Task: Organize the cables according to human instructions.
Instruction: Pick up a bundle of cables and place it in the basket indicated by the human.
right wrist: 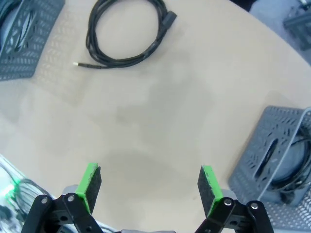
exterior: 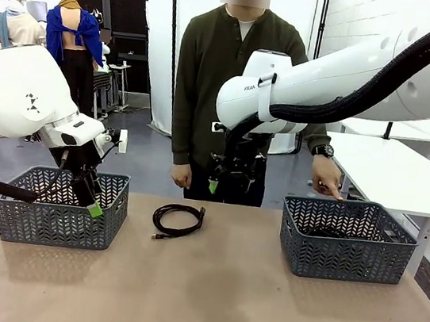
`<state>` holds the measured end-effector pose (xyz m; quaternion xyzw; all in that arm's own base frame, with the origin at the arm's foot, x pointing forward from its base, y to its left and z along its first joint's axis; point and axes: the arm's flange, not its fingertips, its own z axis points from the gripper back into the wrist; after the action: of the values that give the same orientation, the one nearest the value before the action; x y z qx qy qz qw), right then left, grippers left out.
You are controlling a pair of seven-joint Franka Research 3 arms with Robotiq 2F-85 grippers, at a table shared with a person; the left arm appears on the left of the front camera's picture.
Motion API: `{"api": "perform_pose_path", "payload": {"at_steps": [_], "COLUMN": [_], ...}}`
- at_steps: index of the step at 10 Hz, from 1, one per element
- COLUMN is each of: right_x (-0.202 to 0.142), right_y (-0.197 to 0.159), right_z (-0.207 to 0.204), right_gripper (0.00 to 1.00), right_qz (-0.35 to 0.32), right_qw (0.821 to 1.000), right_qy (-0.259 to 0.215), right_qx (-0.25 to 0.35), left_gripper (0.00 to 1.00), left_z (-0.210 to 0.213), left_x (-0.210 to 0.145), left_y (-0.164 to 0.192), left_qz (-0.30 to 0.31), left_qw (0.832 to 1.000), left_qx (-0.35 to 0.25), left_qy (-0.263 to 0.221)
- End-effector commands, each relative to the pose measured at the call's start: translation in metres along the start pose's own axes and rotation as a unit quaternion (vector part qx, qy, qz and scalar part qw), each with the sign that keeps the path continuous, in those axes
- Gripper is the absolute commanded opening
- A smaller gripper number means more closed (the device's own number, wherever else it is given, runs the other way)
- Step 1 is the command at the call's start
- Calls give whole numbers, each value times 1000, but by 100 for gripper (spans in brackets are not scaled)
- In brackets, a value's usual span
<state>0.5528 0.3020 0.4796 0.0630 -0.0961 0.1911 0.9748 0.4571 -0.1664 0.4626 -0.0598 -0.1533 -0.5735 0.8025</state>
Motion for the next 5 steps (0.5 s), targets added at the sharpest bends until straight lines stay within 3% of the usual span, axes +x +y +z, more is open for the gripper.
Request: {"api": "perform_pose_path", "payload": {"at_steps": [1, 5], "right_x": [12, 33], "right_y": [15, 26], "right_z": [-12, -47], "right_gripper": [100, 100], "right_qz": [-80, -209], "right_qw": [997, 977], "right_qy": [2, -6], "right_qx": [-13, -29], "left_gripper": [100, 100], "left_z": [1, 1], "left_x": [2, 2], "left_y": [2, 2], "left_qz": [1, 1], "left_qw": [1000, 1000], "left_qx": [2, 2], "left_qy": [1, 1]}}
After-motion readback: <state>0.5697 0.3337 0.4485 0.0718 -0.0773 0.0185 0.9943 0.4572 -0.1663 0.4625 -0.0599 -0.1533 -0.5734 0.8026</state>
